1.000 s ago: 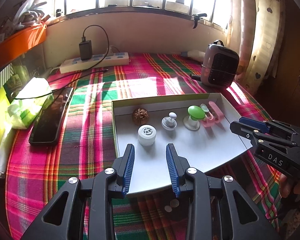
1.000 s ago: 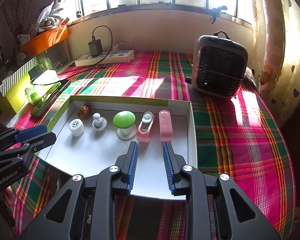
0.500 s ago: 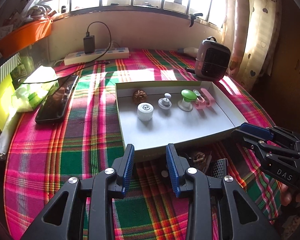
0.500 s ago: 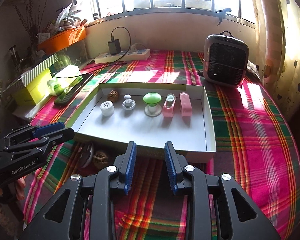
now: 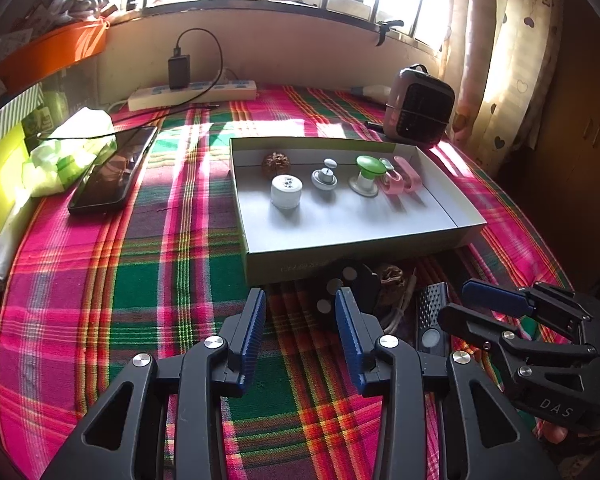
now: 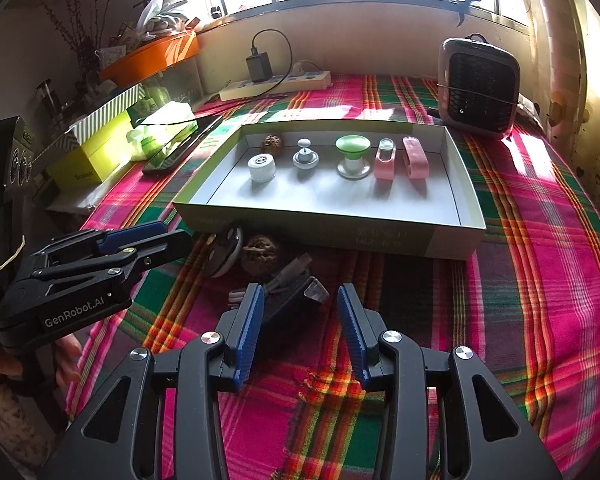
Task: Organize objects
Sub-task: 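Close the right tool on the black rectangular device, then close the left tool on the black round dotted object while the right tool holds the black device, then lift both held black objects toward the box with both tools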
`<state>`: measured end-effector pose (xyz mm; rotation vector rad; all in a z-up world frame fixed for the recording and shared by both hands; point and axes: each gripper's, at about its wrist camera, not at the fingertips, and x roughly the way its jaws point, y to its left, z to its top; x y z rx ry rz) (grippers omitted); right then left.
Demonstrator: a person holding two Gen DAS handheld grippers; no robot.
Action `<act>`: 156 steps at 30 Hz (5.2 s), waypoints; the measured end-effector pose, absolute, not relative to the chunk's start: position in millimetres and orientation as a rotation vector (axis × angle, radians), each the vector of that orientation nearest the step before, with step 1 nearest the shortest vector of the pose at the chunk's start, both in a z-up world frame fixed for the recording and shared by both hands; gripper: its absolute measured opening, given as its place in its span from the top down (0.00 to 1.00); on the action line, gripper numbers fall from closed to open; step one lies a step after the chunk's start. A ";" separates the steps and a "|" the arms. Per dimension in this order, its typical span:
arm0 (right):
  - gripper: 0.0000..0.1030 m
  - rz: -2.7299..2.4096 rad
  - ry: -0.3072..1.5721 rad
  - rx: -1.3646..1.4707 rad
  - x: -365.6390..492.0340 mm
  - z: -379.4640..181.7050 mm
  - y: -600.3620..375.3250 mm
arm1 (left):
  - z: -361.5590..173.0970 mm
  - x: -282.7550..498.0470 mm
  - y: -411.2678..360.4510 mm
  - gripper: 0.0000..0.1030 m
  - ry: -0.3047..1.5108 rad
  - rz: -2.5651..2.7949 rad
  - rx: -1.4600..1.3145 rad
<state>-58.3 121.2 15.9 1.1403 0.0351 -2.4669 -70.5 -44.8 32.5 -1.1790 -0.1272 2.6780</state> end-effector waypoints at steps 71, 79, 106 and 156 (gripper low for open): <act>0.72 -2.564 0.132 1.149 -64.1 3.9 153.9 | 13.8 -100.9 -4.7 0.63 0.081 2.569 -1.299; 0.71 -2.560 0.127 1.142 -64.2 3.2 155.4 | 13.8 -101.6 -4.9 0.64 0.061 2.578 -1.291; 0.71 -2.563 0.138 1.133 -63.0 3.7 154.3 | 13.2 -98.1 -9.1 0.73 0.007 2.595 -1.278; 0.75 -2.589 0.135 1.081 -56.7 14.0 151.2 | 26.1 -87.2 -13.6 0.73 -0.029 2.607 -1.212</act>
